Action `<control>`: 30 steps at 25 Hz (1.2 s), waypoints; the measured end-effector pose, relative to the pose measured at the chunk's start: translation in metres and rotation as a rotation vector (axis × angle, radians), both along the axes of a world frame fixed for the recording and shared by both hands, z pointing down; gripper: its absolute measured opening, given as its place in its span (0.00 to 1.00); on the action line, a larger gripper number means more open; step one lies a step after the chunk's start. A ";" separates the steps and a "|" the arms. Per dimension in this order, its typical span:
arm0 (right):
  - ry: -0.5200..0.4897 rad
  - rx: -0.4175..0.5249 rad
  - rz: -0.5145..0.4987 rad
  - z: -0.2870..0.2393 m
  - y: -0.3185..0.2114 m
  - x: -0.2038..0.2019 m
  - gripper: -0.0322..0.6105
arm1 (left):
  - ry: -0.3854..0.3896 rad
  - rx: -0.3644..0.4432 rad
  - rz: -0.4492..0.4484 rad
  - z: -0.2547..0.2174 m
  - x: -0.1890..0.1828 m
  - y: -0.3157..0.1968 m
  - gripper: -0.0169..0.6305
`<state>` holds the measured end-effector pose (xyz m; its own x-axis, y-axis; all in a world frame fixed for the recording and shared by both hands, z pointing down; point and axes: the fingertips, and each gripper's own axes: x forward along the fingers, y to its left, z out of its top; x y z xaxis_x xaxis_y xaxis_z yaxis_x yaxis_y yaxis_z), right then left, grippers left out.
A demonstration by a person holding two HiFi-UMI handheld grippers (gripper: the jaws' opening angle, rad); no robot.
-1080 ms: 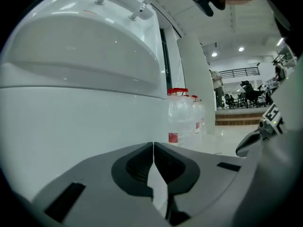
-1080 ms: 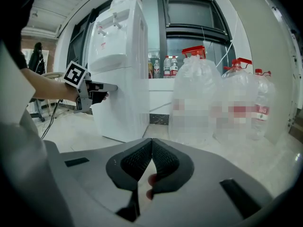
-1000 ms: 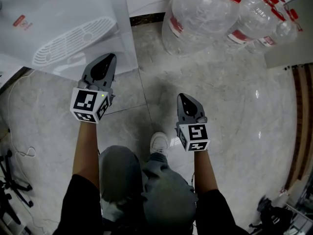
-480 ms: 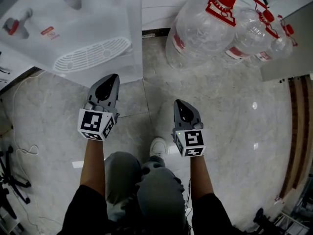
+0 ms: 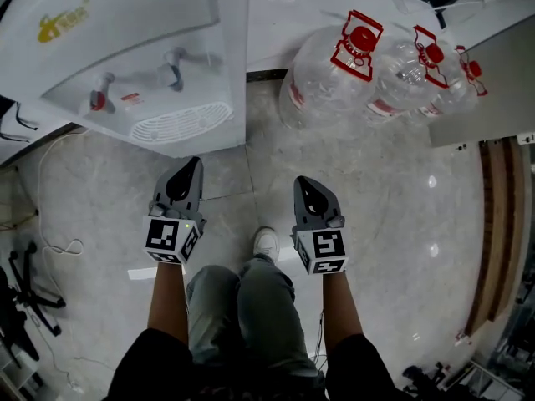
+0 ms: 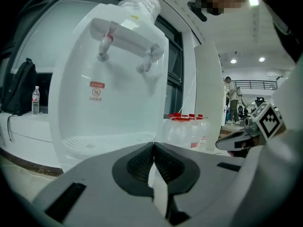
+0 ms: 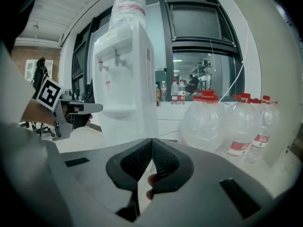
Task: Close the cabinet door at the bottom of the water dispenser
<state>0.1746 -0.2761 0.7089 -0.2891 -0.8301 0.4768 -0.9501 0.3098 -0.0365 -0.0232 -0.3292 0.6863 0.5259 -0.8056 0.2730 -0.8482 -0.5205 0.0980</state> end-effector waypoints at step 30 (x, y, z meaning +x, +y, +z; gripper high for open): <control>-0.026 0.107 0.039 -0.451 0.085 -0.087 0.07 | 0.054 0.028 -0.192 -0.434 -0.144 0.123 0.05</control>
<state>0.0876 -0.1914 0.2580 -0.2663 -0.8869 0.3776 -0.9607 0.2759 -0.0295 -0.1673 -0.2063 0.2521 0.3746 -0.8994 0.2251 -0.9263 -0.3524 0.1335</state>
